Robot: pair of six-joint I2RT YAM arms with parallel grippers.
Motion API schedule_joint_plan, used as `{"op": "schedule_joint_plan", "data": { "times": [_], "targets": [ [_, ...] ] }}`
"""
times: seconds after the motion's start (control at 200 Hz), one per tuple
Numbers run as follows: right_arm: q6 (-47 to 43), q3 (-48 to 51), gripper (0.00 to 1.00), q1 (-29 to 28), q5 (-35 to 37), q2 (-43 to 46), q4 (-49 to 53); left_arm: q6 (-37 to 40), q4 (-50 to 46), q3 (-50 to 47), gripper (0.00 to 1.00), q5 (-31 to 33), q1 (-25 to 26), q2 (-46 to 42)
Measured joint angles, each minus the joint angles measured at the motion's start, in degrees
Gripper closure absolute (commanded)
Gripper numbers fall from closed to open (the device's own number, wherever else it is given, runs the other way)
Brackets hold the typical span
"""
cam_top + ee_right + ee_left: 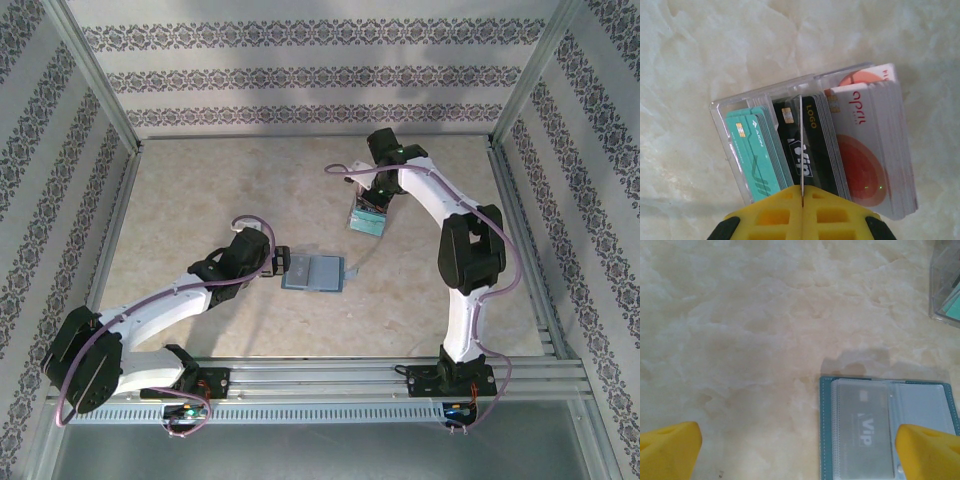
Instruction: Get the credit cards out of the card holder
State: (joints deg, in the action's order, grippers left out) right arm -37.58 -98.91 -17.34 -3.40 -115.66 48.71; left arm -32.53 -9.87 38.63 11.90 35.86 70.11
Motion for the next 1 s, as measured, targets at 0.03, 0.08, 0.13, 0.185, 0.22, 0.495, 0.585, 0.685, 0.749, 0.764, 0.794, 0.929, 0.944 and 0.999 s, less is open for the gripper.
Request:
{"op": "schedule_joint_plan", "data": {
  "times": [0.03,0.08,0.13,0.185,0.22,0.495,0.585,0.685,0.749,0.764,0.794,0.929,0.944,0.999],
  "targets": [
    [-0.2,0.0,0.99,0.0,0.0,-0.2,0.2,0.0,0.0,0.2,0.01,0.0,0.0,0.1],
    [-0.2,0.0,0.99,0.0,-0.1,-0.3,0.4,0.0,0.0,0.3,0.01,0.0,0.0,0.4],
    [-0.3,-0.2,0.99,0.0,0.0,-0.3,0.6,0.0,0.0,0.3,0.01,0.0,0.0,0.6],
    [-0.3,-0.5,0.99,0.0,0.0,-0.4,0.8,0.0,0.0,0.3,0.01,0.0,-0.1,0.9],
    [-0.4,-0.6,0.99,0.1,0.0,-0.5,0.8,0.0,0.0,0.4,0.01,-0.1,-0.2,1.1],
    [-1.4,-2.7,0.97,0.5,0.9,-2.3,1.0,0.0,0.0,1.0,0.01,-0.3,-0.4,1.7],
    [-1.8,-3.2,0.96,0.5,1.0,-2.9,1.3,0.0,0.0,1.0,0.01,-0.3,-0.4,1.7],
    [-1.9,-3.6,0.94,0.5,1.0,-3.1,1.7,0.0,0.0,1.0,0.01,-0.5,-0.5,1.7],
    [-2.0,-3.8,0.92,0.5,1.0,-3.2,2.0,0.0,0.0,1.0,0.01,-0.5,-0.7,1.7],
    [-2.0,-3.9,0.91,0.5,1.0,-3.2,2.0,0.0,0.0,1.0,0.01,-0.6,-0.7,1.7],
    [-2.0,-4.0,0.89,0.5,1.0,-3.3,2.2,0.0,0.0,1.0,0.01,-0.7,-0.7,1.7],
    [-2.0,-4.5,0.77,0.6,1.0,-3.8,2.1,0.0,0.0,1.0,0.01,-0.7,-0.7,1.7],
    [-2.1,-4.5,0.76,0.6,1.0,-3.9,2.1,0.0,0.0,1.0,0.01,-0.7,-0.7,1.7],
    [-1.9,-4.5,0.74,0.7,1.0,-4.0,2.1,0.0,0.0,1.0,0.01,-0.9,-0.7,1.7]
  ]
}}
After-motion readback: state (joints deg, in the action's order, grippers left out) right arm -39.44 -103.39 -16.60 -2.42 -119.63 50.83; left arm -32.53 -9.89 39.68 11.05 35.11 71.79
